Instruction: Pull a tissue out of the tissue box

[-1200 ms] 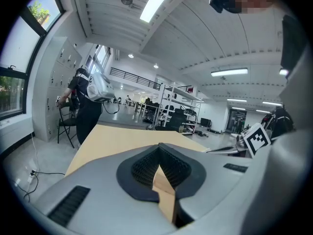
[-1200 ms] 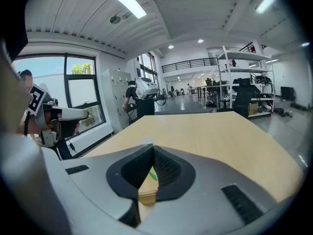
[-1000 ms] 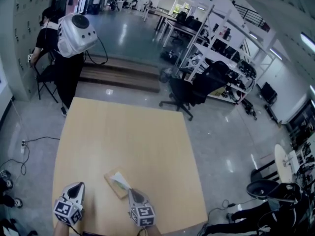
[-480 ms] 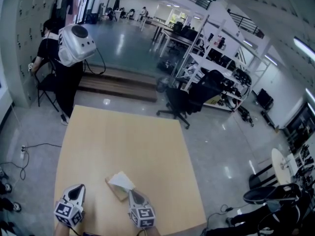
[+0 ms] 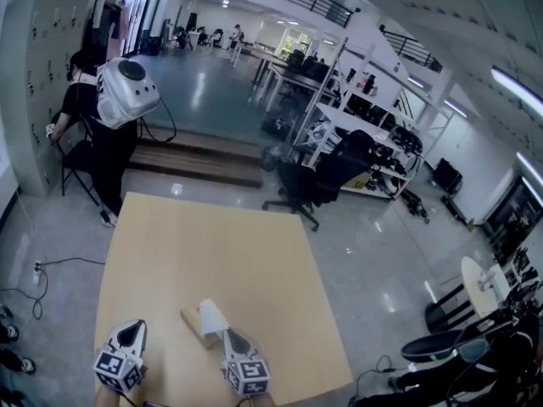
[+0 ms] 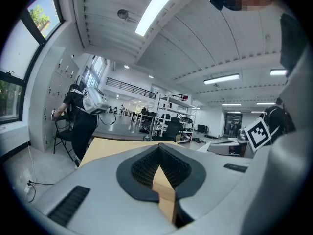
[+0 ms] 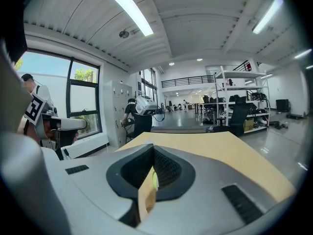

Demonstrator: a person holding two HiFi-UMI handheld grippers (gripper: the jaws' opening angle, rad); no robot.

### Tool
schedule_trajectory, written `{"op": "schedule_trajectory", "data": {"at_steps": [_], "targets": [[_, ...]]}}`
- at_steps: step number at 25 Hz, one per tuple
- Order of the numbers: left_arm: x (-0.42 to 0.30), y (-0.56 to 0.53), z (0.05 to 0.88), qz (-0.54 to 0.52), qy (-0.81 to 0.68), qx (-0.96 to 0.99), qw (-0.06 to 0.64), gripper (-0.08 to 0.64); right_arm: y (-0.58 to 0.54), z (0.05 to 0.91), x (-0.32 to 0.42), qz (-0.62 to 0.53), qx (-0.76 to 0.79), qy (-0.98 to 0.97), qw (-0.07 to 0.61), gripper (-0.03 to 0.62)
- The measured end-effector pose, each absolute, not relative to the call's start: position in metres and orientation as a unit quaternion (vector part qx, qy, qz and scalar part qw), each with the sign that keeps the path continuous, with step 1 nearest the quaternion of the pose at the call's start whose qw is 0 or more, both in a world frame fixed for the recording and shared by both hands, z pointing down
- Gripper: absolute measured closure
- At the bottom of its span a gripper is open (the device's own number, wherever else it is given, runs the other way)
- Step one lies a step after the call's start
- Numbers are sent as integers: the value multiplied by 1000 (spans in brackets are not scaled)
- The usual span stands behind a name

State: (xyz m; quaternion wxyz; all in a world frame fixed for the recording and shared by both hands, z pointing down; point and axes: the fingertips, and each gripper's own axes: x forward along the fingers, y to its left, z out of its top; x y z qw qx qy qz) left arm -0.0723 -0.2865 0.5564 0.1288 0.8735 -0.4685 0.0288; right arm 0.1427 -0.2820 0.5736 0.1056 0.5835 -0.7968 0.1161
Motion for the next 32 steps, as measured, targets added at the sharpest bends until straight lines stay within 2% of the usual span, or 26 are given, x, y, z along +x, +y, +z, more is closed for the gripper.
{"op": "schedule_trajectory", "data": {"at_steps": [32], "targets": [[-111,-177,511,14,-446,892,71,552,-147,528,115,82,624,-775,47,586]]}}
